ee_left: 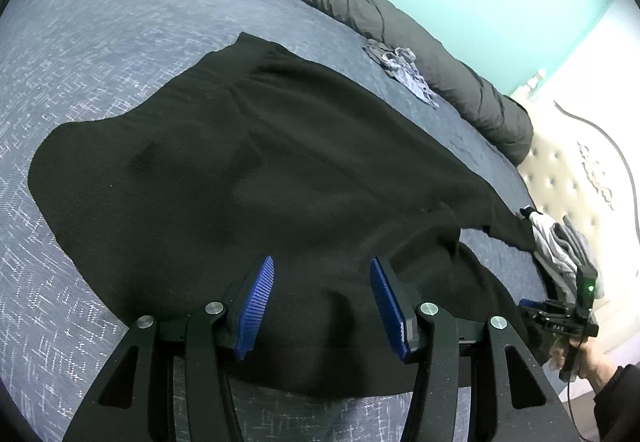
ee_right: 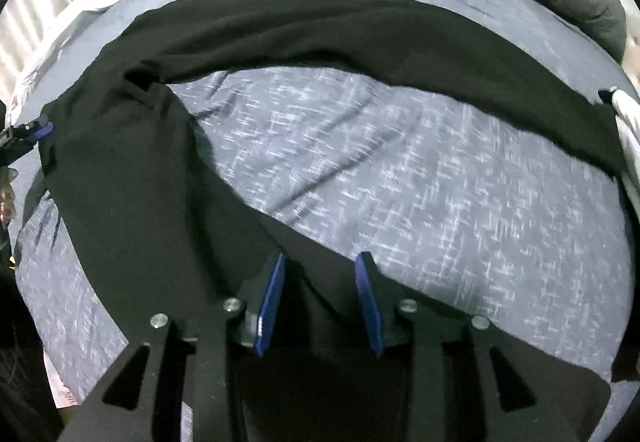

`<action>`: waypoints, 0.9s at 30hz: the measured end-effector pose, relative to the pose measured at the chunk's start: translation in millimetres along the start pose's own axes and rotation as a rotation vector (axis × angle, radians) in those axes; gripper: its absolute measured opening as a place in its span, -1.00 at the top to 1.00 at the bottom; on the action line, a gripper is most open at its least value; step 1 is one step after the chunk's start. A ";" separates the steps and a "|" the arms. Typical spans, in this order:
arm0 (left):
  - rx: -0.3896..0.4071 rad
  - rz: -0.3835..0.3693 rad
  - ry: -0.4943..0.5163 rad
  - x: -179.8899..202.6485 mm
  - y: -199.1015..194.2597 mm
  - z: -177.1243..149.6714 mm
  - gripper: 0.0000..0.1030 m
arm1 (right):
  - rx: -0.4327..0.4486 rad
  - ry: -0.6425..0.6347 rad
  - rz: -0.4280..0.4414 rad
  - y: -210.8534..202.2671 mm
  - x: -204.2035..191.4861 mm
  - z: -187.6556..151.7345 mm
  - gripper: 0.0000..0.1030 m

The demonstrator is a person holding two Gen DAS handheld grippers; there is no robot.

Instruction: Fold clothes

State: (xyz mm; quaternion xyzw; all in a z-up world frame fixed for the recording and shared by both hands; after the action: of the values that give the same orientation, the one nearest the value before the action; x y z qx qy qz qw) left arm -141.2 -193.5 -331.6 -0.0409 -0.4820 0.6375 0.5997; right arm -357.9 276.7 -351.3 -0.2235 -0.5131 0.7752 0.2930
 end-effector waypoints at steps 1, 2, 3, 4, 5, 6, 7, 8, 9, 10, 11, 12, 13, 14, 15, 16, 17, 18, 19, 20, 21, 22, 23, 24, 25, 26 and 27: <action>-0.002 0.001 0.002 0.7 0.8 -0.5 -0.07 | -0.005 -0.011 0.000 1.9 -0.2 -2.3 0.19; -0.003 0.002 0.004 1.1 1.5 -0.8 -0.07 | -0.012 -0.027 -0.004 4.2 -1.3 -4.0 0.18; -0.004 0.004 0.005 1.3 2.0 -1.0 -0.07 | -0.018 -0.039 -0.008 7.1 -2.9 -5.2 0.18; -0.005 0.004 0.006 1.4 2.3 -1.0 -0.07 | -0.024 -0.050 -0.013 10.4 -4.8 -6.2 0.18; -0.004 0.005 0.006 1.4 2.5 -0.8 -0.07 | -0.019 -0.059 -0.014 11.3 -7.4 -6.5 0.19; -0.004 0.005 0.006 1.4 2.7 -0.7 -0.07 | -0.009 -0.067 -0.014 10.8 -10.3 -6.5 0.19; -0.004 0.005 0.007 1.4 2.8 -0.7 -0.07 | 0.001 -0.075 -0.013 10.3 -13.3 -6.5 0.19; -0.004 0.005 0.007 1.4 2.9 -0.8 -0.07 | 0.006 -0.088 -0.012 9.9 -16.7 -7.4 0.21; -0.004 0.005 0.008 1.5 3.1 -0.9 -0.07 | 0.008 -0.104 -0.010 9.5 -20.3 -8.8 0.31; -0.005 0.005 0.008 1.5 3.3 -1.0 -0.07 | 0.011 -0.120 -0.009 9.2 -23.9 -10.3 0.43; -0.005 0.006 0.008 1.6 3.6 -1.1 -0.07 | -0.002 -0.139 -0.013 11.9 -26.9 -12.9 0.48; -0.006 0.006 0.009 1.5 4.0 -1.4 -0.07 | -0.010 -0.143 -0.017 14.2 -27.4 -14.1 0.55; -0.009 0.005 0.010 1.4 4.6 -1.8 -0.07 | -0.011 -0.138 -0.019 15.4 -26.8 -14.2 0.60; -0.010 0.005 0.010 1.6 5.0 -2.0 -0.08 | -0.012 -0.133 -0.021 16.6 -26.2 -14.3 0.68; -0.010 0.005 0.008 1.8 5.0 -2.1 -0.08 | -0.007 -0.118 -0.022 16.5 -24.6 -12.6 0.82; -0.010 0.005 0.007 1.9 4.8 -2.1 -0.08 | 0.001 -0.109 -0.026 15.8 -23.6 -10.5 0.90; -0.009 0.005 0.007 1.8 4.5 -2.1 -0.08 | 0.013 -0.110 -0.032 13.3 -23.5 -8.5 0.92; -0.008 0.006 0.007 1.5 4.0 -2.0 -0.08 | 0.027 -0.112 -0.039 9.8 -23.5 -6.5 0.93; -0.007 0.007 0.006 1.0 3.6 -1.6 -0.08 | 0.042 -0.115 -0.046 6.3 -23.6 -4.4 0.94; -0.006 0.007 0.004 0.6 3.4 -1.5 -0.08 | 0.067 -0.089 -0.041 0.0 -19.3 -0.3 0.94; -0.006 0.008 0.003 0.3 3.2 -1.5 -0.08 | 0.099 -0.048 -0.031 -7.8 -12.5 4.8 0.94; -0.006 0.008 0.002 0.0 3.2 -1.5 -0.08 | 0.128 -0.006 -0.026 -14.5 -3.6 9.9 0.94; -0.006 0.008 0.002 -0.1 3.2 -1.7 -0.08 | 0.156 0.038 -0.024 -20.6 6.6 14.9 0.94; -0.007 0.008 0.002 0.0 3.4 -1.9 -0.08 | 0.168 0.069 -0.031 -22.4 14.0 20.3 0.94; -0.008 0.008 0.003 0.1 3.5 -2.2 -0.08 | 0.171 0.093 -0.042 -21.8 20.1 25.9 0.94; -0.009 0.009 0.003 0.4 3.9 -2.5 -0.08 | 0.169 0.103 -0.052 -19.8 22.8 32.4 0.94; -0.010 0.009 0.003 0.8 4.3 -2.7 -0.09 | 0.163 0.104 -0.063 -17.0 23.8 39.2 0.94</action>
State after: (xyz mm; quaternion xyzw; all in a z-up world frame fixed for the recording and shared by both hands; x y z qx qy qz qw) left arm -142.8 -190.6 -335.5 -0.0469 -0.4840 0.6377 0.5974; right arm -396.7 272.0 -322.0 -0.2227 -0.4391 0.7922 0.3606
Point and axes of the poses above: each gripper's, at about its wrist camera, not at the fingertips, and y roughly the way its jaws point, x to its right, z to its top, the point moved 6 cm from there along y, roughly the way its jaws point, and after that the axes turned 2 degrees about -z, right-handed, at the moved point
